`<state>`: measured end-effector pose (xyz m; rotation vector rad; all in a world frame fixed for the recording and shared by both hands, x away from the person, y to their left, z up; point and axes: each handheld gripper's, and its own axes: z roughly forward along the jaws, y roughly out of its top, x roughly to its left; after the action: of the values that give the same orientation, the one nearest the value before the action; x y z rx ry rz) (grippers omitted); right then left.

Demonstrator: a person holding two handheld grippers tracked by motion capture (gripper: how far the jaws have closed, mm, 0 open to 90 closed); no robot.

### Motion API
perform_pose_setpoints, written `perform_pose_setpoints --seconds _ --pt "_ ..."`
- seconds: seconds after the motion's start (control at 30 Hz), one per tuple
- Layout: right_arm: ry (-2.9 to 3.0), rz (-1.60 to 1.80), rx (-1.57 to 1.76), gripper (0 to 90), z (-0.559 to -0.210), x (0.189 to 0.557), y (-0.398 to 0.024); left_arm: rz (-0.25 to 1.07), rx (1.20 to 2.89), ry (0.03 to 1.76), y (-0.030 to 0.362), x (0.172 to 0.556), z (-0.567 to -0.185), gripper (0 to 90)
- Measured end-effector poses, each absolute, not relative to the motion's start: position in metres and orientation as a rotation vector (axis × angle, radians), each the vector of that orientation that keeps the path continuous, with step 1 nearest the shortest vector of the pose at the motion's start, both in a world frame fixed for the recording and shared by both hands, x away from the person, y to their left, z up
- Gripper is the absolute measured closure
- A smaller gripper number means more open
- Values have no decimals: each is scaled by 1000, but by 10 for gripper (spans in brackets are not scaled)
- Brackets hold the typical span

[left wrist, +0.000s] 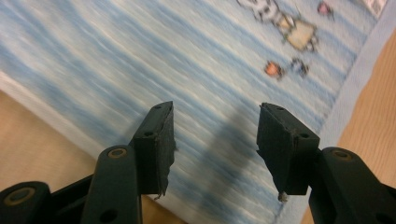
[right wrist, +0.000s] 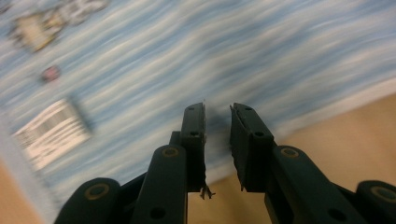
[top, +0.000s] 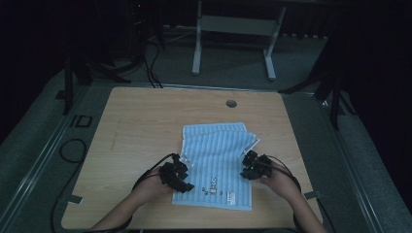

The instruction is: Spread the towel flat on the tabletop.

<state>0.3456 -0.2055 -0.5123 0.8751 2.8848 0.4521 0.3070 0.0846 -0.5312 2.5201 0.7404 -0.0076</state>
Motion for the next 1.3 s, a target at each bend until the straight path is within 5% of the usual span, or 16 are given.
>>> perform_pose_setpoints --seconds 0.67,0.9,1.03,1.17,1.3 --pt "2960 432 736 710 -520 278 -214 -214 2550 629 72 241 -530 459" --pt "3089 384 617 667 -517 255 -214 -390 2557 551 70 225 -528 460" --pt "3054 408 577 653 -507 258 -215 -260 2527 606 79 241 -515 468" --pt "2932 455 601 774 -480 285 -219 -85 2479 708 91 274 -496 546" --pt "2845 472 666 896 -458 325 -222 120 2469 797 93 307 -481 739"
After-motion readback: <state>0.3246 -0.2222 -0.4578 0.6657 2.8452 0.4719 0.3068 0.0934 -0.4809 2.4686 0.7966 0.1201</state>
